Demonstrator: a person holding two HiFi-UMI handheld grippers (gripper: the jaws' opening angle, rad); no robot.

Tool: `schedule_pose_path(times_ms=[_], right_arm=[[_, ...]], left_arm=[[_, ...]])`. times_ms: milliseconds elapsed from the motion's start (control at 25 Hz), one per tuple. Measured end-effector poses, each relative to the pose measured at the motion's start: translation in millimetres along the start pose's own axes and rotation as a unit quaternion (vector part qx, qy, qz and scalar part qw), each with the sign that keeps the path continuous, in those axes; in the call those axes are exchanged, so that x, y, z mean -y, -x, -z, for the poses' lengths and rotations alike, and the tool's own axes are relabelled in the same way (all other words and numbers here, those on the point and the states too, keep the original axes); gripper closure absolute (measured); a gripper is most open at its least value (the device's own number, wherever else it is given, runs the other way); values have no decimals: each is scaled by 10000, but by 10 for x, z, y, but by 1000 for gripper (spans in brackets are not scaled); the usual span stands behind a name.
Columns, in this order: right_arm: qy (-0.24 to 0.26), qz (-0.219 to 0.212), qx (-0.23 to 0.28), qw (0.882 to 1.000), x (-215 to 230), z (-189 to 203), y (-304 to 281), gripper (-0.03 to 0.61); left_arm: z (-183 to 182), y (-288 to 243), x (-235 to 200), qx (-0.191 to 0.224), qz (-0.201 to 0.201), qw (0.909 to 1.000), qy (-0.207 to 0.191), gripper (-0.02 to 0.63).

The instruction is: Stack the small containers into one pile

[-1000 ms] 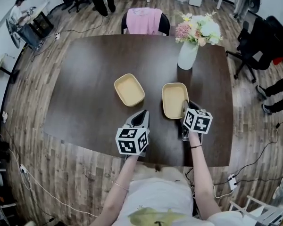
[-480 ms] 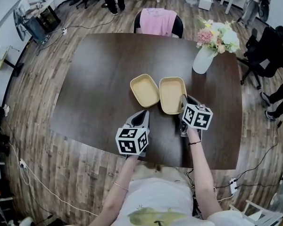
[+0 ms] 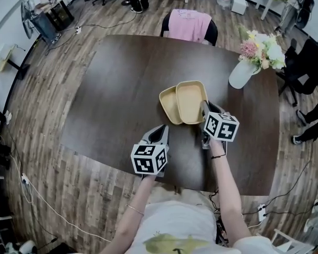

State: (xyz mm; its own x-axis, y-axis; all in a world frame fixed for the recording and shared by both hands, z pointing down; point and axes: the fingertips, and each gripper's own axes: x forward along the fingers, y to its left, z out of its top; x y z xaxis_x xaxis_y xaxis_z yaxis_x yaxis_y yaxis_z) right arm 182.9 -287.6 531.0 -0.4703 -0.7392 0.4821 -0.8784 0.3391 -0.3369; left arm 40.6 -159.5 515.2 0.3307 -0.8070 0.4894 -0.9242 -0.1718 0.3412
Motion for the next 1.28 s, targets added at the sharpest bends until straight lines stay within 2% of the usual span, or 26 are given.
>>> schedule_pose_path(times_ms=[520, 1280], right_arm=[[557, -512, -346, 9965, -448, 39, -512, 543], [964, -702, -882, 9889, -418, 296, -676, 543]], left_arm=[[-5, -11, -429, -83, -162, 9996, 224, 589], [32, -97, -567, -202, -207, 9990, 347, 589]])
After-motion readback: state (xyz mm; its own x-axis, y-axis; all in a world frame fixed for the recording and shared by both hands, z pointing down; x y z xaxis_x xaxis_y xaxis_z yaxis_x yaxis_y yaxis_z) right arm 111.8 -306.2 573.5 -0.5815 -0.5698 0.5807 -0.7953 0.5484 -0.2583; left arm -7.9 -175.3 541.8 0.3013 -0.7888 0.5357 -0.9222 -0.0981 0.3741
